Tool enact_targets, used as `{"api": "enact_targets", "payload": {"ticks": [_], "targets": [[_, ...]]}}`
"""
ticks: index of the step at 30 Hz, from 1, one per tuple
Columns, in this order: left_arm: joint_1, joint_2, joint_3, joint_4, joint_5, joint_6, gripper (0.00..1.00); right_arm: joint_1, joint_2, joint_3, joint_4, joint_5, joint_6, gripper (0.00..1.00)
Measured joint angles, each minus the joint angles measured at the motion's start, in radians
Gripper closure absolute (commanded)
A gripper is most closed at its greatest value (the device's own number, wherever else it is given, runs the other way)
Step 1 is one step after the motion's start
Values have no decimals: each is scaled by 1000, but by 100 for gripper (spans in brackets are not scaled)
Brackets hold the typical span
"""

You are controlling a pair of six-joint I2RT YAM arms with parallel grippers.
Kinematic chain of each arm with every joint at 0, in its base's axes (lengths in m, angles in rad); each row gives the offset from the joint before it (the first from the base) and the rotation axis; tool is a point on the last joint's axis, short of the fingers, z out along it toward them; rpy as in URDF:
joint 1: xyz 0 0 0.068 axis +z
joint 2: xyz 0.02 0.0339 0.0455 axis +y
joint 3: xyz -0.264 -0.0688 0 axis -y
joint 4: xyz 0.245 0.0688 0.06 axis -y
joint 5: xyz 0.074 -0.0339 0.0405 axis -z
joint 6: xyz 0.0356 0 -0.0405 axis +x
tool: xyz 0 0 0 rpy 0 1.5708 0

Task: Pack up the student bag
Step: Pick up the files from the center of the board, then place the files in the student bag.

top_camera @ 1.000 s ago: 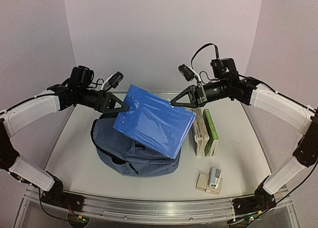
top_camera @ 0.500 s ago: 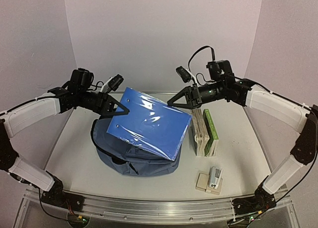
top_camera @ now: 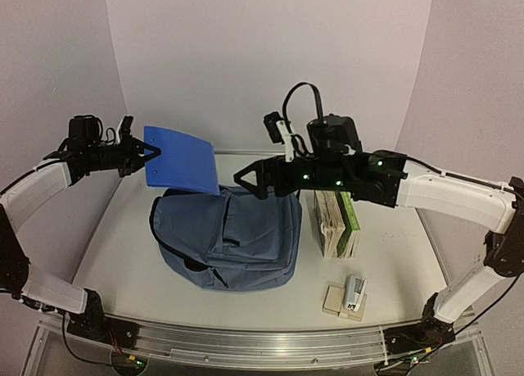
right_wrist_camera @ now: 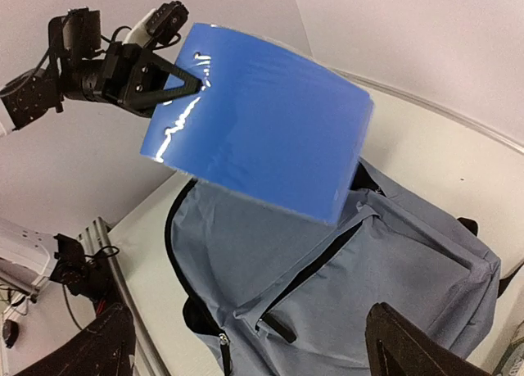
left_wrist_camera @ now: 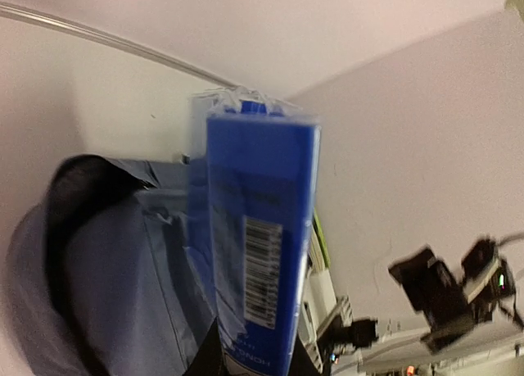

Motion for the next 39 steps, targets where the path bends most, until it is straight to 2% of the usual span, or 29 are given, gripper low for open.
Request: {"api": "enact_targets", "payload": {"ticks": [3,7,12,18,24,25,28,31,39], "targets": [[79,-11,-31,49,-25,-77,100,100,59,29,22,145,-14,4],[146,-35,-52,76,-47,-142,100,197,216,127,41,273,-27,3],[173,-100,-62,60,-127,-162,100,279,445,311,43,388,-59,2],[176,-198,-75,-5,-226,-154,100,335,685,523,36,446,-84,3],[176,-279,-101,-60,-279,-150,100,337,839,678,-1,451,-124,7],[176,-288,-106,-70,-284,-150,100,336,859,698,-8,452,-130,10],[176,-304,-118,-90,-291,-150,100,336,910,751,-31,460,-149,27],[176,-318,-135,-104,-296,-150,100,334,953,805,-60,492,-155,50],[176,-430,-185,-188,-386,-149,100,336,964,855,-88,617,-105,88]]}}
